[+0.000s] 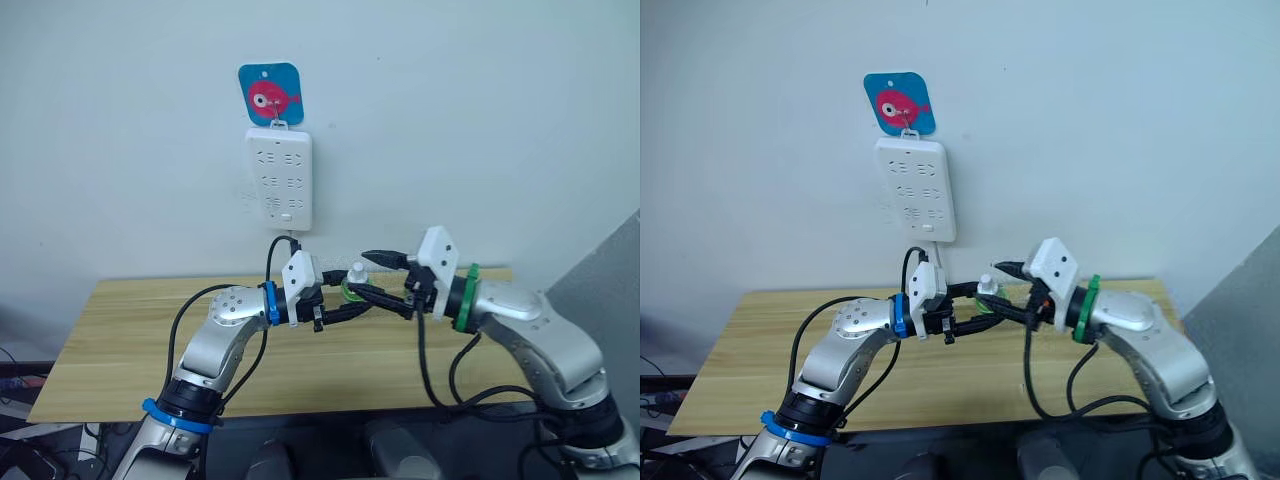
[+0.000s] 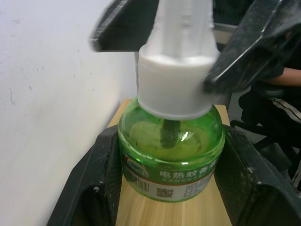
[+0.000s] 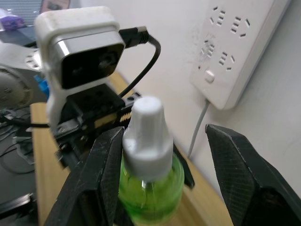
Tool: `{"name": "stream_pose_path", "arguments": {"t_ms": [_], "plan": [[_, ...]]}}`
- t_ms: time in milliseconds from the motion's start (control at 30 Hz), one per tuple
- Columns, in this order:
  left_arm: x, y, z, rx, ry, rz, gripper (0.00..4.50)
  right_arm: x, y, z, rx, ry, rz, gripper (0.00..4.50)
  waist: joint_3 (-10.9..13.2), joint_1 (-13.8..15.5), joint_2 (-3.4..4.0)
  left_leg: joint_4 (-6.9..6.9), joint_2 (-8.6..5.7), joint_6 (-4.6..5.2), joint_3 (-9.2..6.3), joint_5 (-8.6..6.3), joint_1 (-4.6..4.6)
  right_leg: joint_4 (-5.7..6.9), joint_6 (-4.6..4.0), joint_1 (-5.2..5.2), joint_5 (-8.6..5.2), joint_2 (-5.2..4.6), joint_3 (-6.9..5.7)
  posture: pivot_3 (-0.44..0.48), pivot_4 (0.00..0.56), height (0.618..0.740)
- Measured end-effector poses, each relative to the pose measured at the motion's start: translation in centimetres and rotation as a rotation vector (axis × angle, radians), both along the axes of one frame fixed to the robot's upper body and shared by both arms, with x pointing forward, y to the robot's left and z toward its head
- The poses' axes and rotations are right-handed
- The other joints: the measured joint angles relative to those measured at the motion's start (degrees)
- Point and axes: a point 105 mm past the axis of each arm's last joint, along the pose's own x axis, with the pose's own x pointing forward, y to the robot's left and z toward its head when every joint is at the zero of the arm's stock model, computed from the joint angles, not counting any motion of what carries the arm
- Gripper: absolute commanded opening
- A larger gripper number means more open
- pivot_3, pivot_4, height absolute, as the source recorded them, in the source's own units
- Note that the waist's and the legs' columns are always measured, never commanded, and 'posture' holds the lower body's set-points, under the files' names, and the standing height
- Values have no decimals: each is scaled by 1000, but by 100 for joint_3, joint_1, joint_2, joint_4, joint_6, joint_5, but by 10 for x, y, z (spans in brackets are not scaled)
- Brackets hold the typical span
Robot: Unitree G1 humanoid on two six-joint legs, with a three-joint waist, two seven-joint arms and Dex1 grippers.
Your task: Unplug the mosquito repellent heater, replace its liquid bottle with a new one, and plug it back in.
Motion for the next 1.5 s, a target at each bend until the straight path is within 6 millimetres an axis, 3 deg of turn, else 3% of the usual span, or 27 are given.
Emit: {"name": "stream_pose_path", "arguments": {"t_ms": [100,167,367,667,833,1167,1333,1500], "plan": [[0,1,-1,2,0,0,2318,-8,-21,-4,-52,60,7,2828,-1,1,-1,-1,-1,1,2,0,-1,-3,0,0,0,0,1,-241,56,733],[-1,2,-2,4,2,1,2318,-13,-23,-4,-53,76,21,2828,-2,-7,-1,-2,1,1,2,0,0,-2,0,-2,0,1,2,-246,58,733],[-1,2,-2,4,0,-2,2318,-18,9,1,28,44,49,2828,-29,-145,1,2,4,0,5,0,3,1,0,0,0,4,7,-247,54,733],[-3,1,-2,5,-5,-14,2318,-3,45,-1,82,9,9,2828,-74,-160,4,-1,3,0,5,0,1,-1,1,-3,0,2,6,-239,55,733],[-5,2,-5,7,3,-13,2318,4,27,-6,53,26,-23,2828,-76,-136,3,-1,1,0,3,0,-2,-4,1,-2,0,0,4,-237,54,733],[-6,4,-11,18,9,1,2318,-10,-28,0,-56,89,26,2828,-80,-147,5,-1,2,1,7,-1,1,-5,1,-1,-1,2,7,-242,51,733],[-7,3,-9,16,-6,-12,2318,-16,-21,9,-41,94,84,2828,-89,-183,12,0,5,1,13,0,7,-2,1,0,-1,5,13,-245,48,733],[-8,3,-9,17,-8,-16,2318,-13,10,19,38,78,136,2828,-95,-178,14,-2,4,1,12,0,2,-3,1,-4,-1,4,13,-237,43,733]]}}
